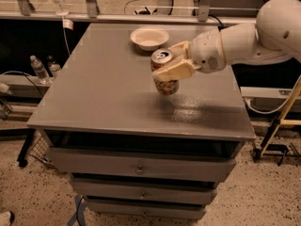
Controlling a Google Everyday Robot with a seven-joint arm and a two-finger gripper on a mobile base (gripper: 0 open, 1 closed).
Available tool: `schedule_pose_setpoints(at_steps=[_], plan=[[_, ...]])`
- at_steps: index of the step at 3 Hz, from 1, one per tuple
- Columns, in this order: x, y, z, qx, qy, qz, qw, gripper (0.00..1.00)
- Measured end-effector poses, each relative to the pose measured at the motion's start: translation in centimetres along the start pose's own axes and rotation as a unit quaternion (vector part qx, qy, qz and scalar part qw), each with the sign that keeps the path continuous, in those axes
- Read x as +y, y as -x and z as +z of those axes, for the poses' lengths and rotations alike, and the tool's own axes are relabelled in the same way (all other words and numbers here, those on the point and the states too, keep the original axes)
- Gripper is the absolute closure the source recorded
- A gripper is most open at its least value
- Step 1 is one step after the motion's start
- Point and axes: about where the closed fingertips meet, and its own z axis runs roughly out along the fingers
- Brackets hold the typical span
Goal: Knock orange can over
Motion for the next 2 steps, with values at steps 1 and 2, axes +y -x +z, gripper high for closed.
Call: schedule_pose_setpoints(at_steps=[1,2], plan=[[-0.8,-0.1,-0.8,0.077,-0.029,-0.044,0.9956,1.0],[-1.0,-1.6,-0.6,0.178,-0.045,-0.092,0.9787,1.0]])
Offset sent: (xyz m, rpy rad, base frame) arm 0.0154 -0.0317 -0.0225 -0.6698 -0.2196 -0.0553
